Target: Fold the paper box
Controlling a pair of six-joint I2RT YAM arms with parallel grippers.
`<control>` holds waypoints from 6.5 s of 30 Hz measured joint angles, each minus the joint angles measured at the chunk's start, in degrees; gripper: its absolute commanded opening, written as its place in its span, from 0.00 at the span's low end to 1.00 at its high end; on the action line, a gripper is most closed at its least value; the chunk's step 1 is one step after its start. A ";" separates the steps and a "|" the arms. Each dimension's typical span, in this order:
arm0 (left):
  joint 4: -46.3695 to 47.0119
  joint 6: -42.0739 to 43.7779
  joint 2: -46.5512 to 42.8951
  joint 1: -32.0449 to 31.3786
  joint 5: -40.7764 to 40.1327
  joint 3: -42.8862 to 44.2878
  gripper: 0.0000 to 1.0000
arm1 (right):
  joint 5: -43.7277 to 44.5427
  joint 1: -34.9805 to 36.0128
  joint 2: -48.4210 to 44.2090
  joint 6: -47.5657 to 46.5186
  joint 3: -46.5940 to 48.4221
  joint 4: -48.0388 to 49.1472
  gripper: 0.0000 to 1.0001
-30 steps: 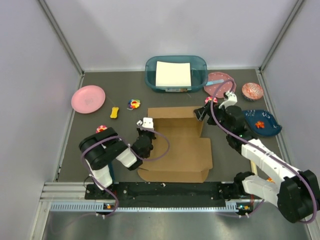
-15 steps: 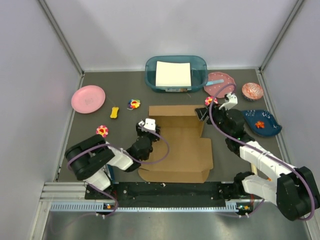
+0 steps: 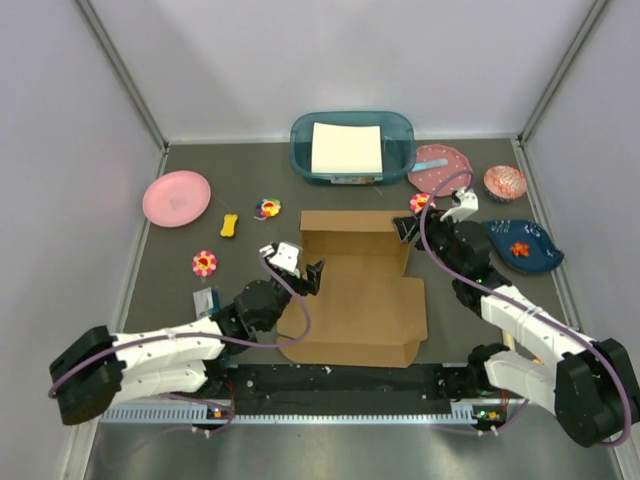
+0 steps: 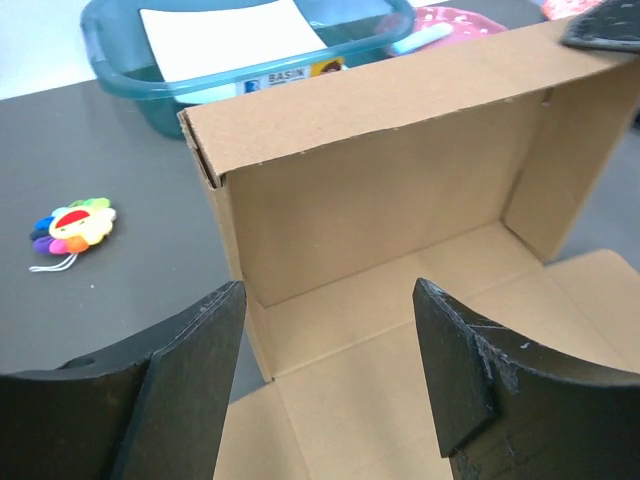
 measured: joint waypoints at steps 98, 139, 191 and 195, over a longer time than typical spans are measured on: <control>10.60 -42.97 15.10 34.84 54.88 4.50 0.46 | 11.98 6.67 -23.76 23.80 -13.73 -12.11 0.78; 1.44 -42.75 15.69 33.94 53.81 10.45 0.61 | 1.51 -2.12 -22.56 10.05 -7.30 -18.71 0.84; -51.76 -36.22 -34.27 33.68 15.37 7.52 0.89 | 59.89 48.89 26.38 -77.85 25.79 -19.34 0.77; -52.48 -36.59 -33.99 33.68 14.40 7.17 0.89 | 60.52 46.49 28.68 -84.56 23.17 -11.78 0.58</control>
